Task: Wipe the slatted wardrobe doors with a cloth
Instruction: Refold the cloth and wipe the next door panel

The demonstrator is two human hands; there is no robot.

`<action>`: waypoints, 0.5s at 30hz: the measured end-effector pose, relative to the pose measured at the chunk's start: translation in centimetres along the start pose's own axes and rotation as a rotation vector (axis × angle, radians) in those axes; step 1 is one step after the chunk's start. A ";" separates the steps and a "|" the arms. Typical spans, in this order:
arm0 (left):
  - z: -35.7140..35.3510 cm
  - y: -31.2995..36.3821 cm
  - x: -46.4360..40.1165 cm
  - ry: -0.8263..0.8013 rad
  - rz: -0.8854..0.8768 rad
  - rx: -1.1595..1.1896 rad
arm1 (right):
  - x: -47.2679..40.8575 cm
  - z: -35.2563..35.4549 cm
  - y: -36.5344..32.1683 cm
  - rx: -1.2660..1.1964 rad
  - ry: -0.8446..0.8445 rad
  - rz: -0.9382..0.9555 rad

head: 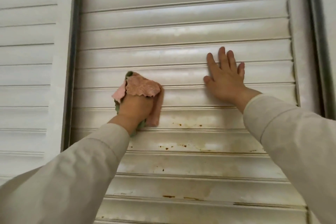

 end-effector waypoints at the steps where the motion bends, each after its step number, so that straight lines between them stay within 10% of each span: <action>1: -0.5 1.7 0.6 -0.031 -0.010 -0.015 | -0.1 -0.1 -0.2 0.007 0.002 -0.003; 8: -6.1 8.9 5.1 -0.276 -0.689 0.227 | 0.1 -0.7 -0.2 0.029 0.073 -0.037; 15: 0.1 -5.0 2.0 0.072 -0.259 0.287 | 0.5 -1.4 -0.9 0.033 0.182 -0.096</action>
Point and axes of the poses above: each hand's wrist, its own x-axis away from the middle knuckle, its own z-axis out of the back of the hand, y = z × x, the point moved 2 cm from there along -x, towards the middle knuckle, and after that the axes turned 10 degrees about x, right-handed, at the moved point
